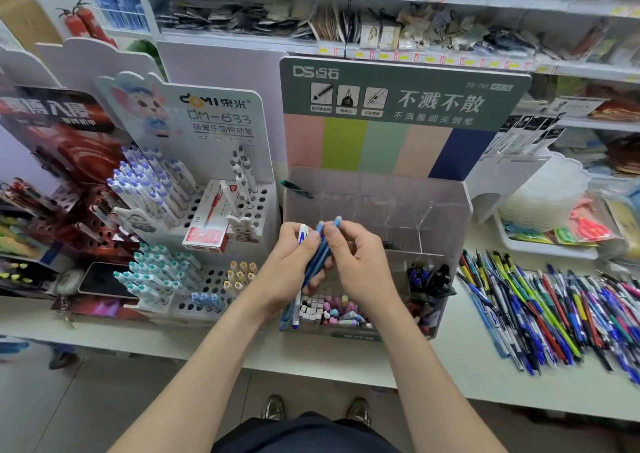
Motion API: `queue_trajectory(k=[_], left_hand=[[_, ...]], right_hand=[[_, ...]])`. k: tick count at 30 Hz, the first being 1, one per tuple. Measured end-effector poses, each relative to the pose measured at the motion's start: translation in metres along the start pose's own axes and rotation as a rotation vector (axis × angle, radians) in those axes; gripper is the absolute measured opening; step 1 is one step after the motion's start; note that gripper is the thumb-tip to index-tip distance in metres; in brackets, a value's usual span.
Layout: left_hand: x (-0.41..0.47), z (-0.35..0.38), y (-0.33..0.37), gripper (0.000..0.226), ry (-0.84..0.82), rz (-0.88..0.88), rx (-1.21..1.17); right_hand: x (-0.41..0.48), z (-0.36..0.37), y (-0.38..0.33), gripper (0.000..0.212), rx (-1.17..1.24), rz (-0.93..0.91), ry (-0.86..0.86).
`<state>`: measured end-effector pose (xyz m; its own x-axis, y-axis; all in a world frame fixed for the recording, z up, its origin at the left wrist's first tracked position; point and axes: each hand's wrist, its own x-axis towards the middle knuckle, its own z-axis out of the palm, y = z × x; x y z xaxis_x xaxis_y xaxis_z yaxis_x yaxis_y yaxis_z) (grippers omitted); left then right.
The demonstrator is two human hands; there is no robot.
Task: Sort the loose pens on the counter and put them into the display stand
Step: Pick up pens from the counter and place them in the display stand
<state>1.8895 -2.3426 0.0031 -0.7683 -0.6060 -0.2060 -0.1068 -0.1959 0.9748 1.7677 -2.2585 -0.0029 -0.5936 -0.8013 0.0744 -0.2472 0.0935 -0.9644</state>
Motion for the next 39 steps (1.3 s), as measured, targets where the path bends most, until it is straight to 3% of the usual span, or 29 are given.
queue_trajectory(k=[2, 5, 9, 15, 17, 20, 27, 31, 35, 39], left_hand=[[-0.001, 0.0, -0.001, 0.017, -0.022, -0.022, 0.03], [-0.004, 0.0, -0.003, 0.02, -0.037, -0.053, 0.067], [-0.009, -0.003, -0.006, 0.027, -0.017, -0.096, 0.053], [-0.02, -0.007, -0.016, 0.026, 0.004, -0.139, -0.002], [-0.021, -0.012, -0.021, 0.028, 0.049, -0.113, 0.093], [-0.018, -0.021, -0.029, 0.029, 0.191, -0.016, 0.45], [-0.021, -0.03, -0.041, 0.022, 0.429, 0.143, 0.533], [-0.02, -0.039, -0.038, 0.027, 0.455, 0.14, 0.395], [-0.017, -0.037, -0.026, 0.02, 0.403, 0.069, 0.085], [-0.016, -0.037, -0.02, 0.03, 0.385, 0.081, 0.123]], right_hand=[[-0.004, 0.002, 0.004, 0.014, -0.028, -0.034, 0.042], [-0.009, 0.005, 0.005, 0.034, -0.017, -0.033, 0.062], [-0.015, 0.002, 0.005, 0.027, -0.108, -0.077, 0.003], [-0.013, -0.002, 0.015, 0.015, -0.052, -0.062, -0.058], [-0.013, -0.002, 0.019, 0.012, -0.066, -0.066, -0.064], [-0.015, -0.002, 0.028, 0.01, -0.112, -0.091, 0.03], [-0.025, 0.003, 0.04, 0.009, -0.298, -0.319, 0.291], [-0.027, 0.014, 0.057, 0.011, -0.427, -0.482, 0.351], [-0.024, 0.021, 0.066, 0.016, -0.486, -0.594, 0.351], [-0.022, 0.017, 0.055, 0.014, -0.493, -0.664, 0.39]])
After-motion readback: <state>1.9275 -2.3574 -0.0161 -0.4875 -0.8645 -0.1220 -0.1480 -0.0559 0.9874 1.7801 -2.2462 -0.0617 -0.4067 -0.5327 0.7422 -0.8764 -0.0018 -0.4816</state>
